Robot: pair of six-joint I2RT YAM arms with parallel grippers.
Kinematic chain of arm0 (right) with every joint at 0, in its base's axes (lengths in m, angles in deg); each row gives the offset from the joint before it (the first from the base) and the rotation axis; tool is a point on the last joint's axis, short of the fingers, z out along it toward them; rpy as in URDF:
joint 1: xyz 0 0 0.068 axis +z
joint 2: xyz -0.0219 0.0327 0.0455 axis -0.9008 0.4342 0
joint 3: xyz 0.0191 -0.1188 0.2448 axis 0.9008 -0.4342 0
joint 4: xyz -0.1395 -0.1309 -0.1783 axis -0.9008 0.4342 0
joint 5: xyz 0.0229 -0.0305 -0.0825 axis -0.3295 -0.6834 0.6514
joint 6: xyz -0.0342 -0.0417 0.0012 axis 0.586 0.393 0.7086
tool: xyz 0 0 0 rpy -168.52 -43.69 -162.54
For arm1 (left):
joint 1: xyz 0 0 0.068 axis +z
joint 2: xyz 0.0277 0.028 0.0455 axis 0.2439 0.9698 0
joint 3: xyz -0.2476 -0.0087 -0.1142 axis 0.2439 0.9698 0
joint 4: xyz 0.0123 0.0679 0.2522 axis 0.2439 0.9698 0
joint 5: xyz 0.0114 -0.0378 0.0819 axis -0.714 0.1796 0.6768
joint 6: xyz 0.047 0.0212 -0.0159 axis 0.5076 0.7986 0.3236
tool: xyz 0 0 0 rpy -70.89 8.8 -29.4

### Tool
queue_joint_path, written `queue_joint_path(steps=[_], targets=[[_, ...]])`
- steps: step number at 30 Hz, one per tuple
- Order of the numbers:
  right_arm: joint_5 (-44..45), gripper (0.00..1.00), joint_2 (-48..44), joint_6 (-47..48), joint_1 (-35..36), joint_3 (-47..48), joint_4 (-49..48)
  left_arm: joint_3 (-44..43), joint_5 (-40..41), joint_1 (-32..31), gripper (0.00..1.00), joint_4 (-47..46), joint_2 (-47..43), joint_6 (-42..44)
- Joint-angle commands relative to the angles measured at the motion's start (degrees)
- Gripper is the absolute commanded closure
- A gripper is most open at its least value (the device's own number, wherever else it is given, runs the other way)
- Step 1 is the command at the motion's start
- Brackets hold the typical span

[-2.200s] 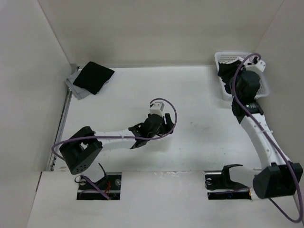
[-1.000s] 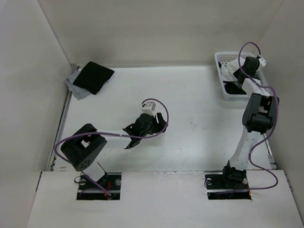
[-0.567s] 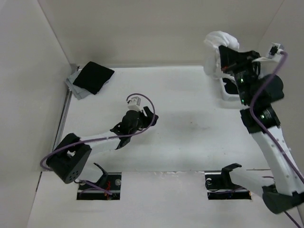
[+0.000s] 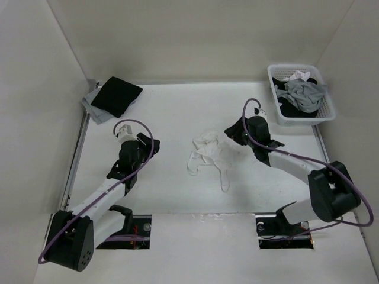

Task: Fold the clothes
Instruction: Move the tank top to the center of the board, then flatten the tank top out

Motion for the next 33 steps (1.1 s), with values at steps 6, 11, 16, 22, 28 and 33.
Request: queue_joint_path(steps=[6, 11, 16, 22, 28, 33], targets=[[7.3, 0.8, -11.3, 4.0, 0.4, -7.3, -0.1, -5.2, 5.6, -24.4, 0.68, 1.5, 4.9, 12.1], [13.8, 0.93, -25.1, -3.5, 10.6, -19.4, 11.2, -13.0, 13.5, -39.3, 0.65, 5.2, 18.0, 23.8], [17.8, 0.66, -35.4, -13.0, 20.4, -25.7, 22.3, -15.3, 19.5, -43.4, 0.63, 7.4, 24.3, 27.7], [19.7, 0.57, -35.9, -17.6, 26.4, -25.7, 27.1, -16.3, 19.2, -44.5, 0.64, 11.5, 26.6, 26.3], [21.5, 0.57, -30.1, -20.0, 28.5, -24.2, 29.2, -16.5, 19.3, -43.6, 0.63, 12.8, 29.2, 25.1], [22.7, 0.57, -24.4, -20.5, 29.1, -21.6, 30.7, -17.8, 19.5, -43.0, 0.84, 14.4, 32.7, 24.1]])
